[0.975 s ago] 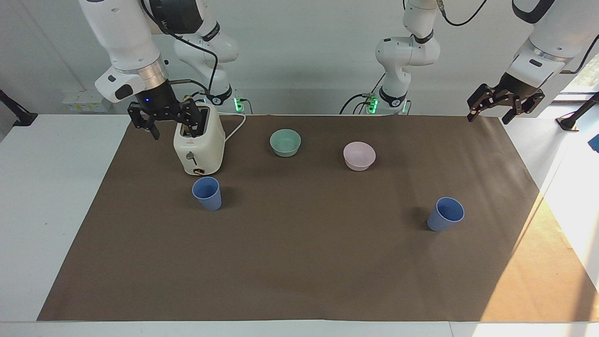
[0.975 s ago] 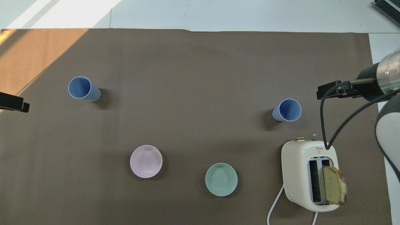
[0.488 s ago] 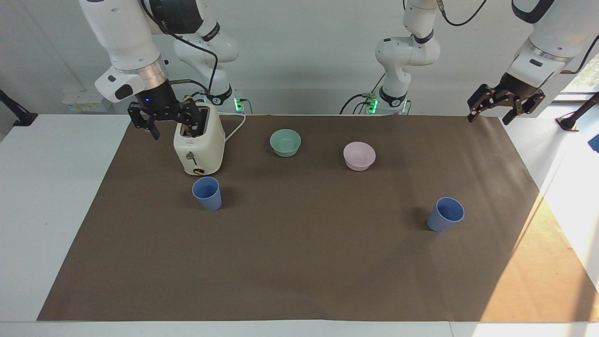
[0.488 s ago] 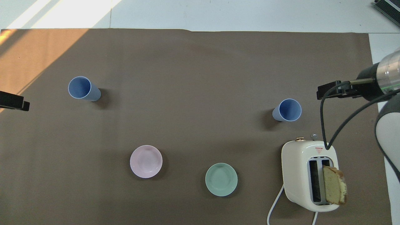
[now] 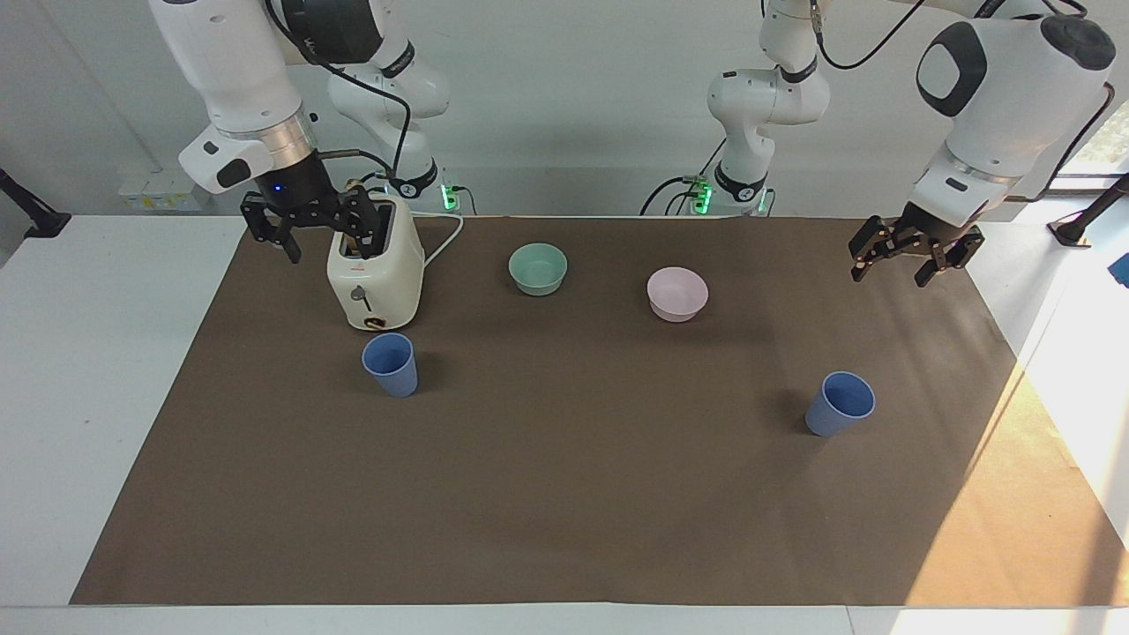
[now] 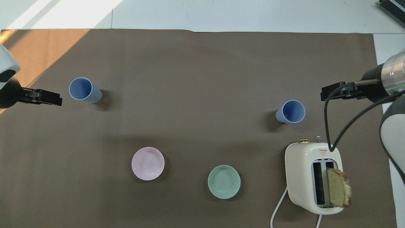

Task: Stack blue cups with both arms
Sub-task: 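Reach the left gripper to the blue cup near it and grasp it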

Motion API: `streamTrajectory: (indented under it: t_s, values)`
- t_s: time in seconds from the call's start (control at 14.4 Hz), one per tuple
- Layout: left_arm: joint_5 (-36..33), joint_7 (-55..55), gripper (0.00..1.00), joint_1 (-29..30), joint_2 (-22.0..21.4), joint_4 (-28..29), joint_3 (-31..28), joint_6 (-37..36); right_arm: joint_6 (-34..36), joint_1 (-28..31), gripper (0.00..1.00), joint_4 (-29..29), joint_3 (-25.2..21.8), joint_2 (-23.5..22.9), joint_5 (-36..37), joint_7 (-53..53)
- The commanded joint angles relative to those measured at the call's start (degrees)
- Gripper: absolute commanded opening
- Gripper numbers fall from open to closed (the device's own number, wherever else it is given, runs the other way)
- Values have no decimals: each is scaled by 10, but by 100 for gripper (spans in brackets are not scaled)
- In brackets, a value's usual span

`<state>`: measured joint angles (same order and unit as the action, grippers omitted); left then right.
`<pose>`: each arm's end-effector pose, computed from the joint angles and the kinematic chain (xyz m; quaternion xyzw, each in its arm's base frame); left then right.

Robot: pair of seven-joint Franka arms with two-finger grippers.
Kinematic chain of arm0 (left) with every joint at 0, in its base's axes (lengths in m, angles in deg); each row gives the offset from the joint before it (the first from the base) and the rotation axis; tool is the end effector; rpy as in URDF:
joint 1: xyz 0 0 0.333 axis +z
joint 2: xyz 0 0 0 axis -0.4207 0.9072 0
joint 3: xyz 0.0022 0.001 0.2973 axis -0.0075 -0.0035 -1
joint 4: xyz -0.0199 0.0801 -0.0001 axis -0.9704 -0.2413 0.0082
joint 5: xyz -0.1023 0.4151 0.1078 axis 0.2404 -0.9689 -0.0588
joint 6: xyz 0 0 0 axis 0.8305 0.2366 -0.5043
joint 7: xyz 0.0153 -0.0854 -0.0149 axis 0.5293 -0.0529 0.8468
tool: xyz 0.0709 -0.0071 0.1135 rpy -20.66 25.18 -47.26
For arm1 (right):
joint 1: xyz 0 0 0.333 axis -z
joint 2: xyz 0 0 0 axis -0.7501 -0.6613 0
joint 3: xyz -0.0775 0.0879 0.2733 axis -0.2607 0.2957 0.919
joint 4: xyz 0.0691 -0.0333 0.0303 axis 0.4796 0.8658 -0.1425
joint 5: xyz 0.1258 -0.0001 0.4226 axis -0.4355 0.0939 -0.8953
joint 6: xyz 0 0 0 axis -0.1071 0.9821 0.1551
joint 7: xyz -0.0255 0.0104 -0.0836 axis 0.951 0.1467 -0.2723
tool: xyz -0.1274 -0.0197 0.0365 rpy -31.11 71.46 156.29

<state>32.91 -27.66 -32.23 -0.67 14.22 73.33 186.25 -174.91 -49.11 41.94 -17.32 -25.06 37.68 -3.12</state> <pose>0.6171 -0.0230 0.5034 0.9969 -0.0686 0.0281 0.0248 0.6194 0.0499 0.5749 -0.9994 -0.0153 -0.0262 0.0145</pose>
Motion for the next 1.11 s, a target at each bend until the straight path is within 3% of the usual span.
streamTrajectory:
  t_s: [0.0, 0.42, 0.77, 1.04]
  values:
    - [5, 4, 100, -6, -3, 51, -8, 67, 1, 2, 100, 0, -1, 3, -5, -10]
    - [5, 45, 100, 5, 106, 50, -8, 222, 3, 2, 100, 0, -2, 3, -5, -10]
    - [5, 65, 100, 24, 148, 52, -8, 290, 2, 2, 100, 0, -2, 3, -5, -10]
    - [6, 62, 85, 23, 153, 71, -8, 293, 1, 2, 100, 0, -2, 3, -4, -11]
